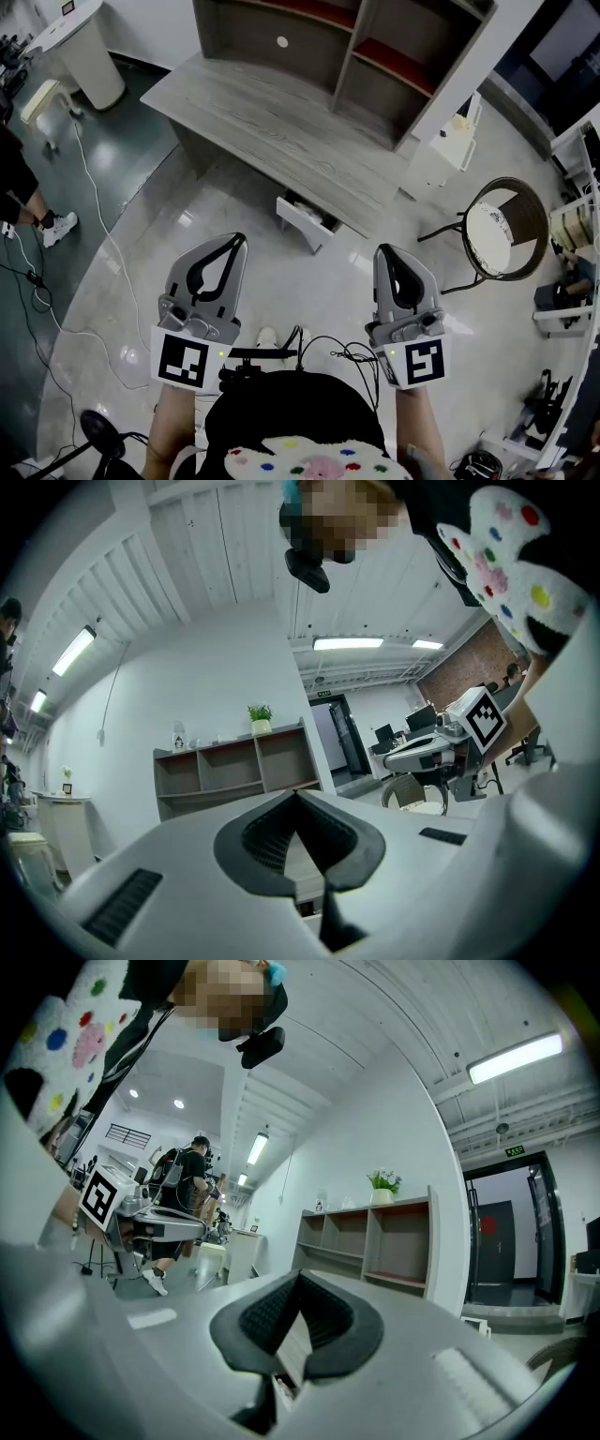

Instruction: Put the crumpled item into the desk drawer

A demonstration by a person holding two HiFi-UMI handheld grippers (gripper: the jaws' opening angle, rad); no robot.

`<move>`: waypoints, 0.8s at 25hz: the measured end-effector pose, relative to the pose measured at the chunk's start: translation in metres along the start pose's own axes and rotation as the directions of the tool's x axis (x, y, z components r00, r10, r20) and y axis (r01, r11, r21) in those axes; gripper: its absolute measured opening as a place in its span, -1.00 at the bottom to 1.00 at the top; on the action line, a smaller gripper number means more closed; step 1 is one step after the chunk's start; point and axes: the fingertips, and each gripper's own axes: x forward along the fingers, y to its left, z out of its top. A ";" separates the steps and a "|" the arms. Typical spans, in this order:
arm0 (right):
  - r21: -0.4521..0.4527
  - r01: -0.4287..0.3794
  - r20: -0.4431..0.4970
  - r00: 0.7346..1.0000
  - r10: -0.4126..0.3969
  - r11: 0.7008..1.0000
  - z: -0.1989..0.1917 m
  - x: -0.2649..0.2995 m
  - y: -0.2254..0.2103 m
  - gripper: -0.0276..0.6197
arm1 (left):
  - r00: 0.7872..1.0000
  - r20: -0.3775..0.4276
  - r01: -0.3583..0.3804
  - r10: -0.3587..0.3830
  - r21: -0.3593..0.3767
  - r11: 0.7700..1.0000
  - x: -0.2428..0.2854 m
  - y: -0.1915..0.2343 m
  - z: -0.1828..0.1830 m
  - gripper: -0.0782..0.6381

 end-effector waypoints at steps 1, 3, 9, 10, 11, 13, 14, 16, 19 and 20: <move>0.000 0.000 0.000 1.000 0.000 1.000 0.001 0.000 0.001 -0.89 | 1.000 -0.001 0.002 -0.002 0.000 1.000 -0.001 0.000 0.000 -0.76; -0.003 -0.003 -0.001 1.000 0.003 1.000 0.000 -0.001 0.003 -0.89 | 1.000 -0.003 0.005 -0.005 0.002 1.000 -0.002 -0.001 0.000 -0.76; -0.011 -0.005 -0.012 1.000 0.005 1.000 0.000 -0.003 0.004 -0.89 | 1.000 -0.004 0.003 -0.003 -0.007 1.000 -0.003 -0.003 0.000 -0.76; -0.012 -0.007 -0.015 1.000 0.007 1.000 -0.002 -0.003 0.004 -0.89 | 1.000 -0.008 0.004 -0.004 -0.007 1.000 -0.003 -0.003 -0.001 -0.76; -0.011 -0.009 -0.017 1.000 0.009 1.000 -0.003 -0.003 0.005 -0.89 | 1.000 -0.011 0.006 -0.006 -0.005 1.000 -0.003 -0.003 -0.001 -0.76; -0.006 -0.009 -0.013 1.000 0.009 1.000 -0.001 -0.002 0.005 -0.89 | 1.000 -0.014 0.009 -0.009 0.003 1.000 -0.003 -0.003 -0.002 -0.76; -0.005 -0.012 -0.010 1.000 0.011 1.000 -0.002 -0.001 0.005 -0.89 | 1.000 -0.015 0.010 -0.010 0.007 1.000 -0.003 -0.003 -0.002 -0.76; -0.002 -0.014 -0.006 1.000 0.014 1.000 -0.001 0.000 0.006 -0.89 | 1.000 -0.016 0.010 -0.010 0.012 1.000 -0.003 -0.003 -0.002 -0.76; 0.001 -0.017 -0.011 1.000 0.017 1.000 -0.002 0.000 0.007 -0.89 | 1.000 -0.017 0.009 -0.009 0.008 1.000 -0.003 -0.004 -0.002 -0.76; 0.001 -0.018 -0.012 1.000 0.018 1.000 -0.001 0.001 0.008 -0.89 | 1.000 -0.020 0.009 -0.009 0.005 1.000 -0.003 -0.004 -0.003 -0.76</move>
